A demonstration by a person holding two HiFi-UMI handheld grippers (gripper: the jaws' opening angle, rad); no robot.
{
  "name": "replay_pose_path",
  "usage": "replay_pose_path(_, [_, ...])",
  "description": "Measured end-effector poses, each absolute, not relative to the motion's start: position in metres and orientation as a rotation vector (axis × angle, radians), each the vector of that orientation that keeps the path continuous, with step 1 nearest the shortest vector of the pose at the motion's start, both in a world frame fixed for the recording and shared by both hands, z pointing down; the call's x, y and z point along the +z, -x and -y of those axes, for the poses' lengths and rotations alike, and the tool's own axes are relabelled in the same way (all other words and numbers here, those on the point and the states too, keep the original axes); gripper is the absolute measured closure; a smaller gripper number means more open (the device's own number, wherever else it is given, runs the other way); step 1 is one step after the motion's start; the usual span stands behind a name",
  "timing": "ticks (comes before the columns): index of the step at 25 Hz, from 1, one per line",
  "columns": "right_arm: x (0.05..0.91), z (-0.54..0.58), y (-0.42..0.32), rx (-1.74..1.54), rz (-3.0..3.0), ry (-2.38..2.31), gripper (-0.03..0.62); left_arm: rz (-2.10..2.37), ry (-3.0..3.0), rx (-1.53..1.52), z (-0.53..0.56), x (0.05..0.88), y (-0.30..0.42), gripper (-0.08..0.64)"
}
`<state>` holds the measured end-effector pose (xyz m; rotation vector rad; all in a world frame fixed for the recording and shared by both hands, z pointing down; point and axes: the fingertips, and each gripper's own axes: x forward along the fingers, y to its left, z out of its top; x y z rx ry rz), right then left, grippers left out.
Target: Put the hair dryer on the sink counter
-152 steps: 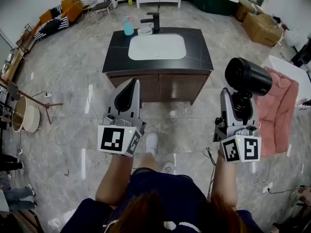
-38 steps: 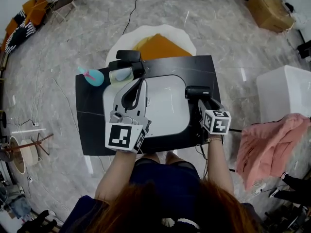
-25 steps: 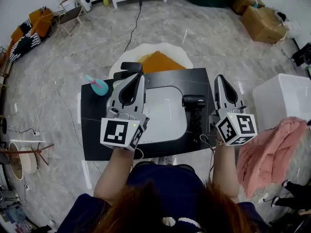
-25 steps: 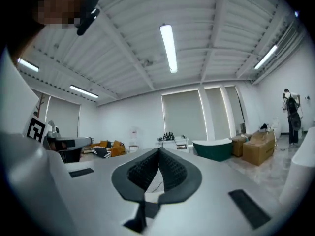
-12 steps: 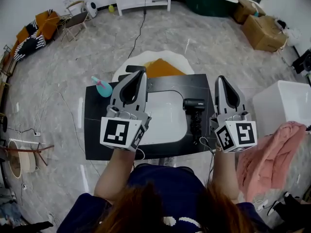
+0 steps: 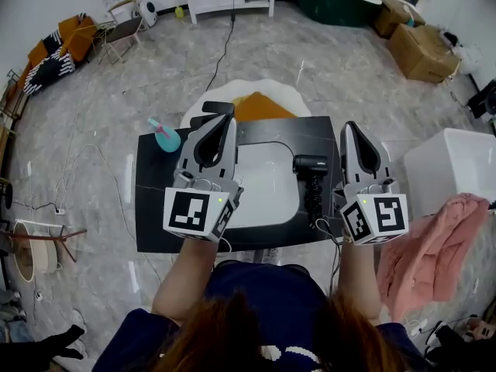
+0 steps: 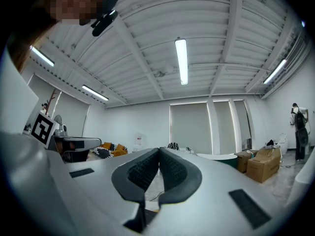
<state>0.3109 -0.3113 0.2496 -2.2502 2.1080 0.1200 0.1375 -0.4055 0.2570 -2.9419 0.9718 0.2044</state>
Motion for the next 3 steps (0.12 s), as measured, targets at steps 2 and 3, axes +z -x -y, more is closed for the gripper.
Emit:
replay_pose_path(2, [0.2488,0.3111,-0.3106,0.116,-2.107,2.252,0.577,-0.973,2.943,0.205,0.4048,0.2562,-0.1377,0.541])
replay_pose_path(3, [0.2484,0.3111,-0.3107,0.113,-2.105,2.254,0.577,-0.973,2.943,0.205,0.4046,0.2559,-0.1379,0.541])
